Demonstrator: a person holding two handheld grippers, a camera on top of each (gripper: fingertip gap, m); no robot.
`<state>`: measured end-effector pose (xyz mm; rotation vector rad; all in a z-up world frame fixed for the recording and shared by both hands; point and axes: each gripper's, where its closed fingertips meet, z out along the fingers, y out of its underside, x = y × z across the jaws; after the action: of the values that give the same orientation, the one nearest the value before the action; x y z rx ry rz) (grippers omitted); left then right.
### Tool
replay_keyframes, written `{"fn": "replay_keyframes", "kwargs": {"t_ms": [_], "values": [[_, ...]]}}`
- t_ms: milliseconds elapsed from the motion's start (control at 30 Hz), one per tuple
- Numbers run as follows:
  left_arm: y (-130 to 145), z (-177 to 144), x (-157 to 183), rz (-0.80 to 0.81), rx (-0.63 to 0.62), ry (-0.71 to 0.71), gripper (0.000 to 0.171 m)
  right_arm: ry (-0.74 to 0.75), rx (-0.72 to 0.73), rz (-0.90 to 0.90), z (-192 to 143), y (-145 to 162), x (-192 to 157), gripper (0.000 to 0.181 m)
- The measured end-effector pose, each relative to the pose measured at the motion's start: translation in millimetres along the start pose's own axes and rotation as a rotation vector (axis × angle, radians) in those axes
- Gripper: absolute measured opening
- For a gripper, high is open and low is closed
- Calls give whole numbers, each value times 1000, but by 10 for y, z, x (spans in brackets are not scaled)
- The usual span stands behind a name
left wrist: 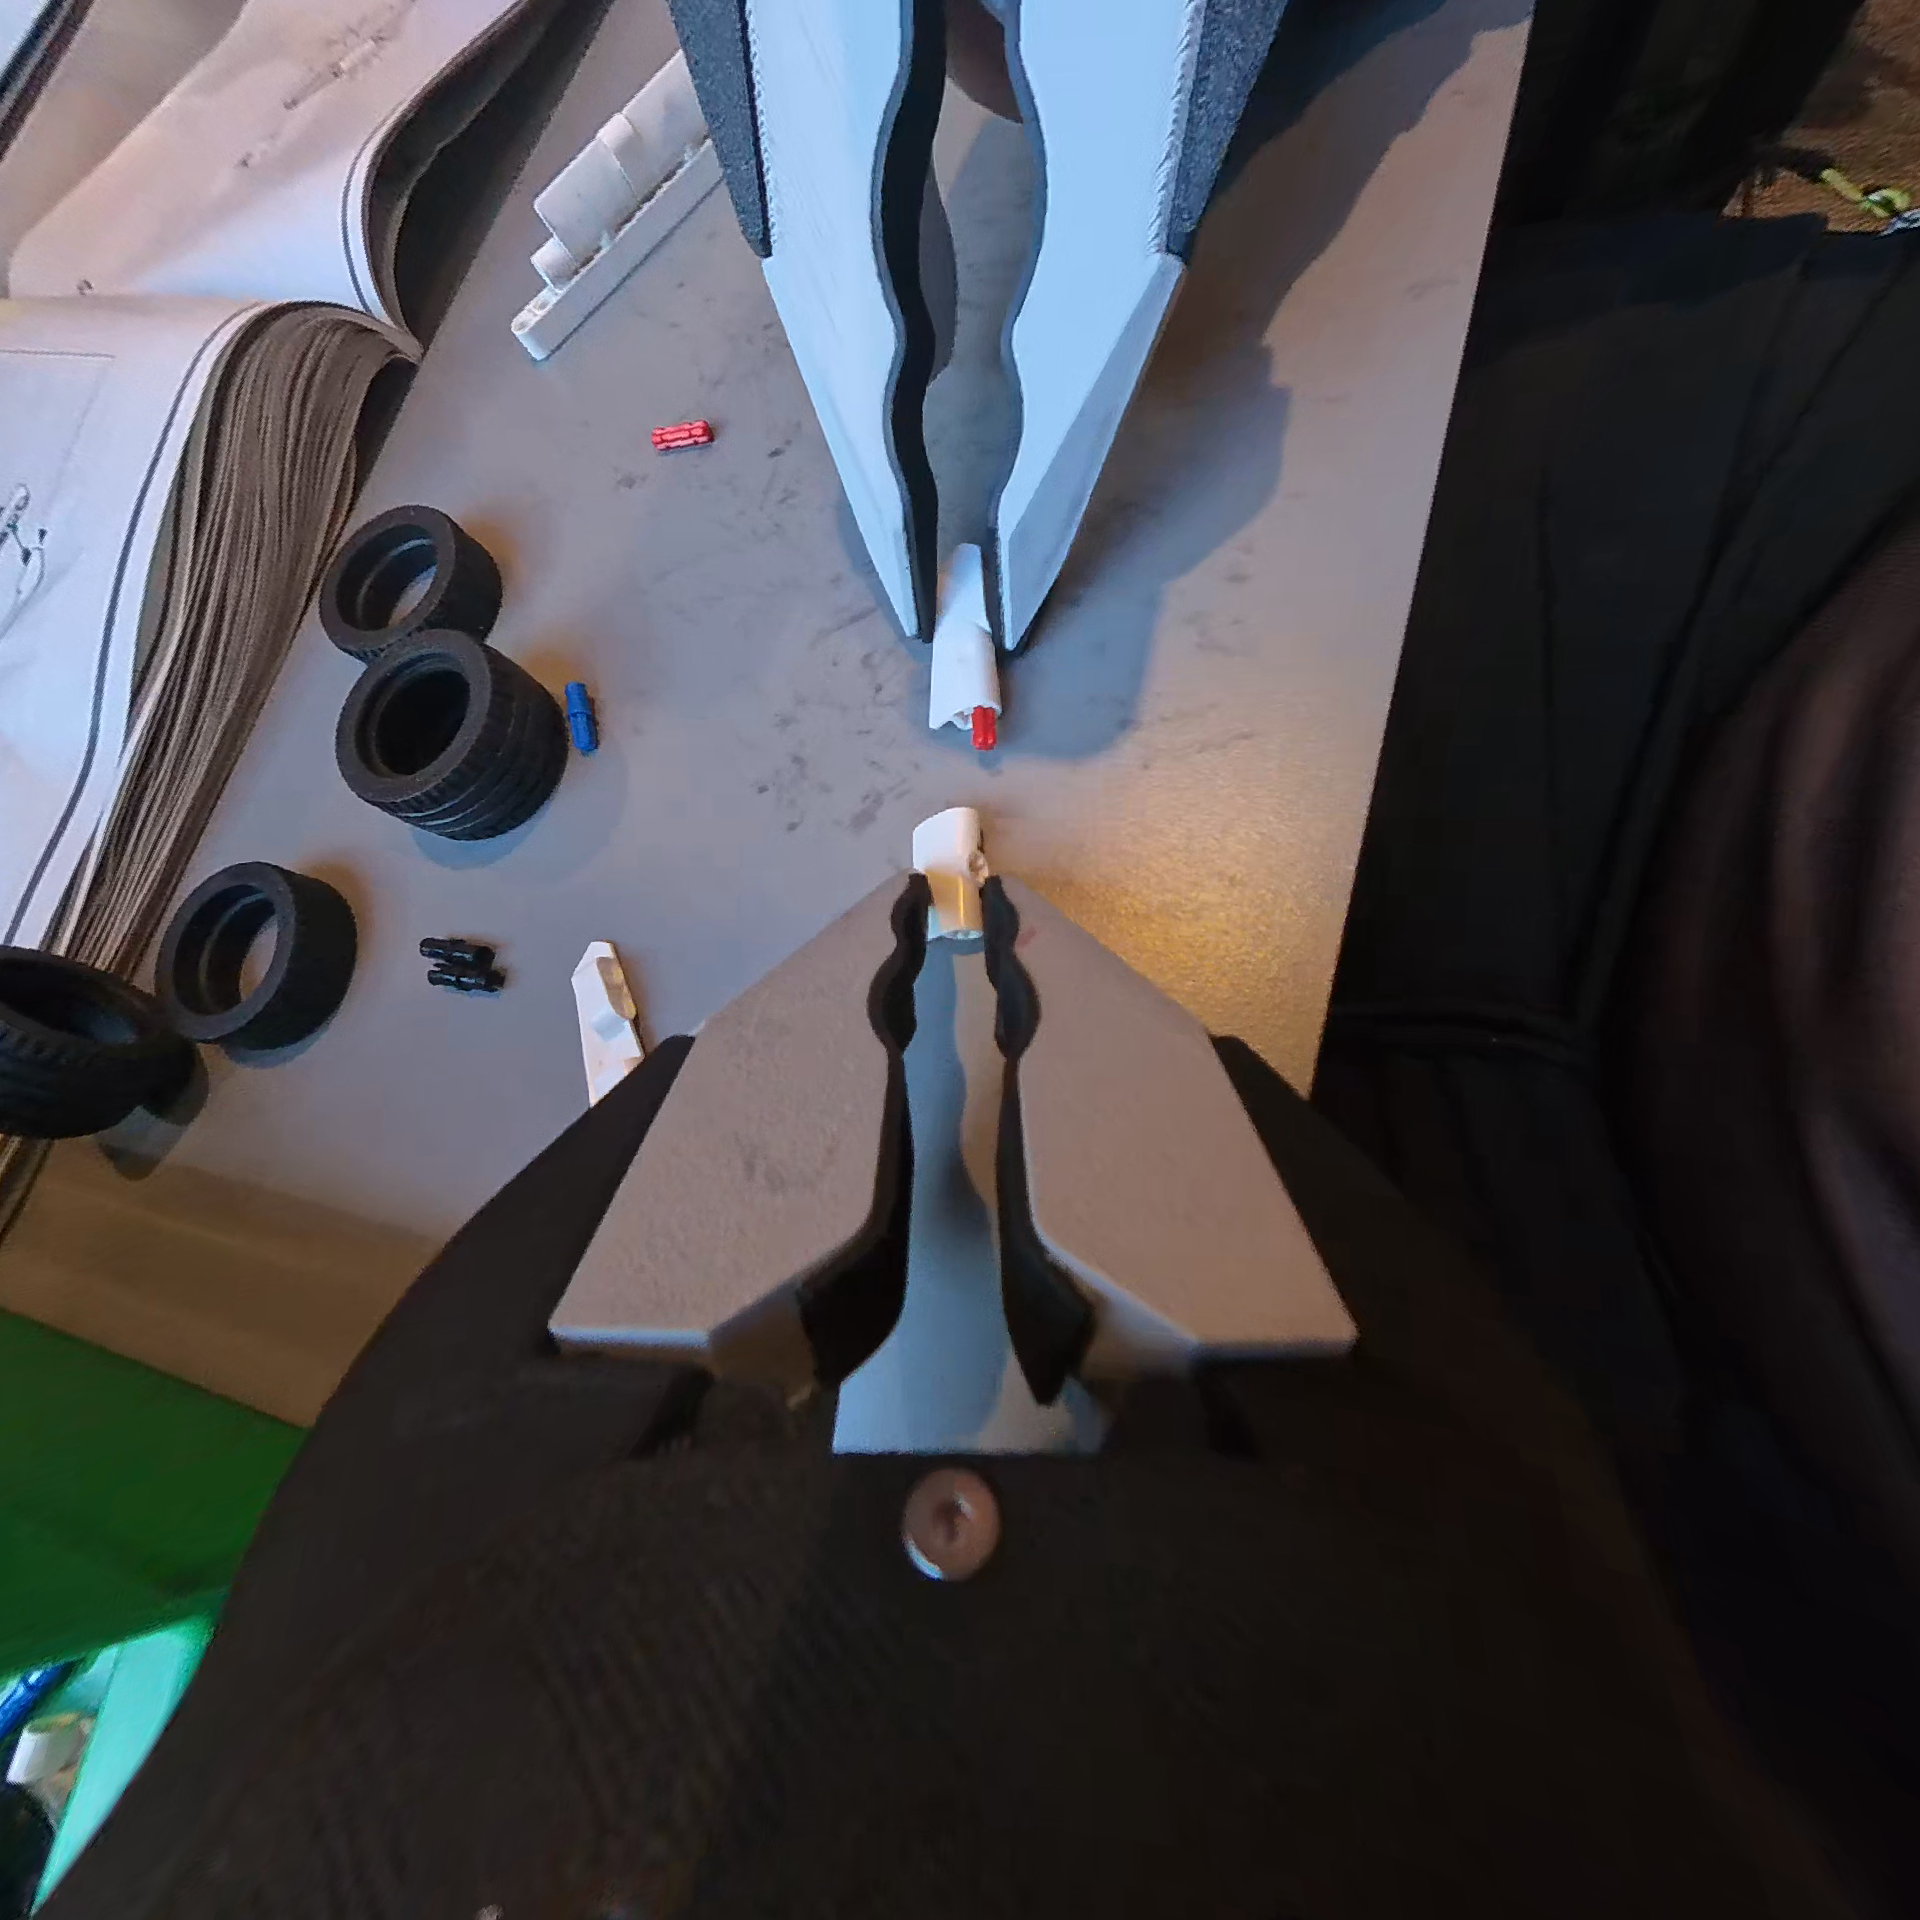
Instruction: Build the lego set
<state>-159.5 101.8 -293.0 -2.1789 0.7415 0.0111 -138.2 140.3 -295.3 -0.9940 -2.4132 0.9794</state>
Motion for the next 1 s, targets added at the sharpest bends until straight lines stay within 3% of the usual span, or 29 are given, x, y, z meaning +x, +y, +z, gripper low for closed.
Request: {"fn": "replay_keyframes", "kwargs": {"t_ms": [300, 500, 700, 1000], "values": [[2, -1, 1, -45, 4, 42, 8, 22, 6, -54, -12, -6, 8, 18], [2, 1, -2, -60, 4, 55, 8, 88, -10, -98, -142, 85, 141, 31], [-1, 7, -6, -75, 4, 67, 9, 42, 59, -59, -287, -10, 109, 30], [-13, 24, -11, -65, 4, 59, 9, 22, 19, -94, -39, -102, -15, 25]]}}
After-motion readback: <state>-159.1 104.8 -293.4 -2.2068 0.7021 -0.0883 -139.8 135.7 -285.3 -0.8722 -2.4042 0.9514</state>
